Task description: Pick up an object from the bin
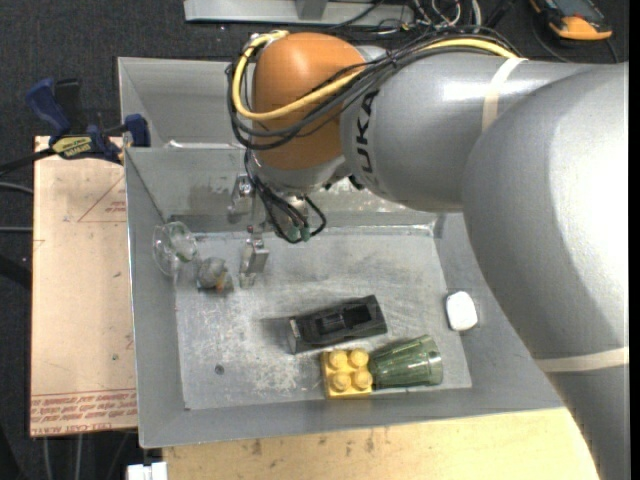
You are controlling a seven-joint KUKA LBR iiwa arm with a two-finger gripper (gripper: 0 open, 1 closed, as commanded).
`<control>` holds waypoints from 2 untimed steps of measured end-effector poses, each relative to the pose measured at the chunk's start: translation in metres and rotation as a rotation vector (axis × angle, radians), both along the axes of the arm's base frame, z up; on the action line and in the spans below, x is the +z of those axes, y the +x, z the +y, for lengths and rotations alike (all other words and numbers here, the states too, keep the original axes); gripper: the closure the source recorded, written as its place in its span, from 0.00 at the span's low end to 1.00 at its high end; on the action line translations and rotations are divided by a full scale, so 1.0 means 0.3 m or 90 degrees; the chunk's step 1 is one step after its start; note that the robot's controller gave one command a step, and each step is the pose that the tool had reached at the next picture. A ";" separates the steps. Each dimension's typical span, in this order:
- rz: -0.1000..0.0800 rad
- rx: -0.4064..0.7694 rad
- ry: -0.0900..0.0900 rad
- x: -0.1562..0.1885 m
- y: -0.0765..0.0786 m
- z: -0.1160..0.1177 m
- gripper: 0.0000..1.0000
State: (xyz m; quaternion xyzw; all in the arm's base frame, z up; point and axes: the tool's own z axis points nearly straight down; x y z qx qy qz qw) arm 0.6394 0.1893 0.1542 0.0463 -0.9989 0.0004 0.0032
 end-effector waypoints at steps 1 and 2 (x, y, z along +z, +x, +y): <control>-0.010 0.042 0.003 -0.086 -0.095 -0.009 0.00; -0.006 0.049 0.002 -0.133 -0.123 -0.013 0.00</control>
Offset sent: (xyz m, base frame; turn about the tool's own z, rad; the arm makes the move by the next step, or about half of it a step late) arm -0.0605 0.0026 -0.0842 -0.0733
